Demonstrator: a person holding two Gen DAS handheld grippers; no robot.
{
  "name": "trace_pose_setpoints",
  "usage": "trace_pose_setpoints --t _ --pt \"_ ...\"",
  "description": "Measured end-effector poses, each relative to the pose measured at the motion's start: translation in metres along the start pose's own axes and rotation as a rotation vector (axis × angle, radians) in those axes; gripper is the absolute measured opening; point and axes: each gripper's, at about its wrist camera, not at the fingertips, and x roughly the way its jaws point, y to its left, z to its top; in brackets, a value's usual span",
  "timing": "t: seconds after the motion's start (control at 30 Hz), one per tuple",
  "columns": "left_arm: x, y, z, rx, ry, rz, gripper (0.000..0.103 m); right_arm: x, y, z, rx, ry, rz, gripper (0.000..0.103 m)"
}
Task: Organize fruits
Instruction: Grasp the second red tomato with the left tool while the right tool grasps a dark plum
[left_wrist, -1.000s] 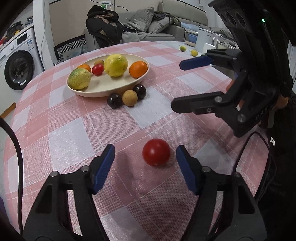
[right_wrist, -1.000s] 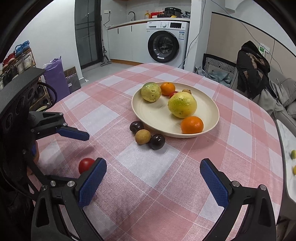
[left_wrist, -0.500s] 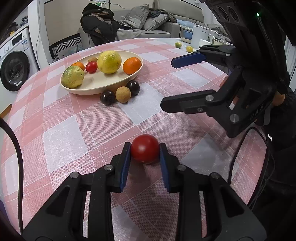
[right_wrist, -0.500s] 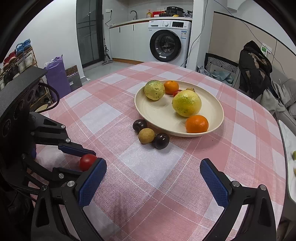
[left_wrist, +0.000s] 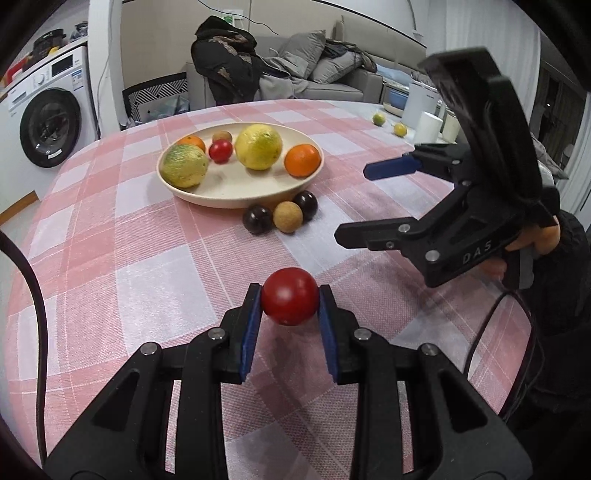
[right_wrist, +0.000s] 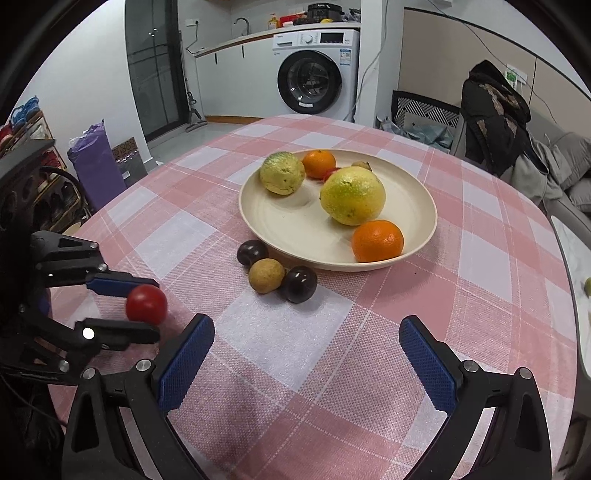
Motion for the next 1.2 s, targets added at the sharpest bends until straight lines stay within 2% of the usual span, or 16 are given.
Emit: trace_pose_setpoints --t 0.13,0.27,0.57,0.77,0.9,1.03,1.2 --pt "-0.002 0.007 0.001 -0.022 -0.011 0.017 0.027 0.008 -0.005 0.003 0.011 0.012 0.002 0.099" --pt "-0.001 0.013 0.002 -0.038 -0.013 0.022 0.027 0.016 -0.010 0.008 0.010 0.035 -0.029 0.080" --pt "0.001 0.016 0.001 -0.047 -0.011 0.028 0.027 0.034 -0.012 0.010 -0.019 0.075 -0.071 0.075" --pt "0.001 0.016 0.001 -0.048 -0.014 0.030 0.027 0.037 -0.011 0.015 -0.027 0.072 -0.076 0.070" --pt "0.001 0.016 0.001 -0.047 -0.013 0.029 0.027 0.037 -0.009 0.015 -0.039 0.065 -0.047 0.059" --pt "0.001 0.016 0.001 -0.046 -0.012 0.029 0.027 0.037 -0.005 0.015 -0.060 0.052 0.022 0.038" --pt "0.001 0.015 0.001 -0.046 -0.010 0.029 0.027 0.038 -0.003 0.016 -0.072 0.043 0.054 0.034"
